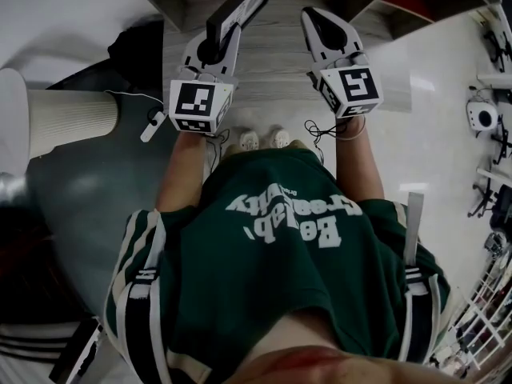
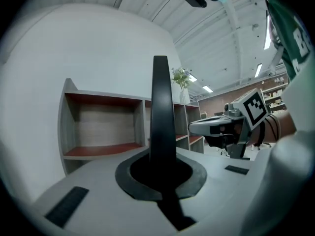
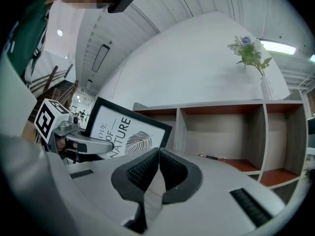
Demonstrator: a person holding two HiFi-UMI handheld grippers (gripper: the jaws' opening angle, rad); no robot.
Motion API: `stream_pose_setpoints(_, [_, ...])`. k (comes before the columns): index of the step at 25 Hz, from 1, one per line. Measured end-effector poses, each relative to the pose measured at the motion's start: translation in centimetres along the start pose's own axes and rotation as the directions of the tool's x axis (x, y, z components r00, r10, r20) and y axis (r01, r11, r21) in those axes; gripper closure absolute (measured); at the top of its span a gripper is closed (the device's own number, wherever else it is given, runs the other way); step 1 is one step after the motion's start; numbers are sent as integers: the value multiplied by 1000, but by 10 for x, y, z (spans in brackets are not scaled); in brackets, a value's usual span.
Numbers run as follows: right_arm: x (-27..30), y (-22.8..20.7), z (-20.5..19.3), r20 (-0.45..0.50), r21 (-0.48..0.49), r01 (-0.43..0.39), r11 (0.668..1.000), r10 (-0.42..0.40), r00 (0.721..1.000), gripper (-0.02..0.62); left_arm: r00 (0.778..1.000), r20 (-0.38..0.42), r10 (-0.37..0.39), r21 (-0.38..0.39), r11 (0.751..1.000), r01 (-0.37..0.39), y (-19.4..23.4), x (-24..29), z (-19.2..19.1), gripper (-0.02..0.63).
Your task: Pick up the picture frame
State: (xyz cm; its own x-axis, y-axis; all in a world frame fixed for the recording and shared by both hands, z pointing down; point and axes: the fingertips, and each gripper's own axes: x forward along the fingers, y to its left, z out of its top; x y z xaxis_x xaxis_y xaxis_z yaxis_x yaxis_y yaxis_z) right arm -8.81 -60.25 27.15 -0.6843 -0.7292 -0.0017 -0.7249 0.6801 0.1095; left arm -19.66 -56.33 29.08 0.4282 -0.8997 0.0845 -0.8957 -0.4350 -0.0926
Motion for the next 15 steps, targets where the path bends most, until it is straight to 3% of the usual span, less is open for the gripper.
stream_pose_setpoints(15, [-2,3,9,18,-36,13,999,-12,1000,561,999,34,-2,5,1000,2,0,-1,12,580])
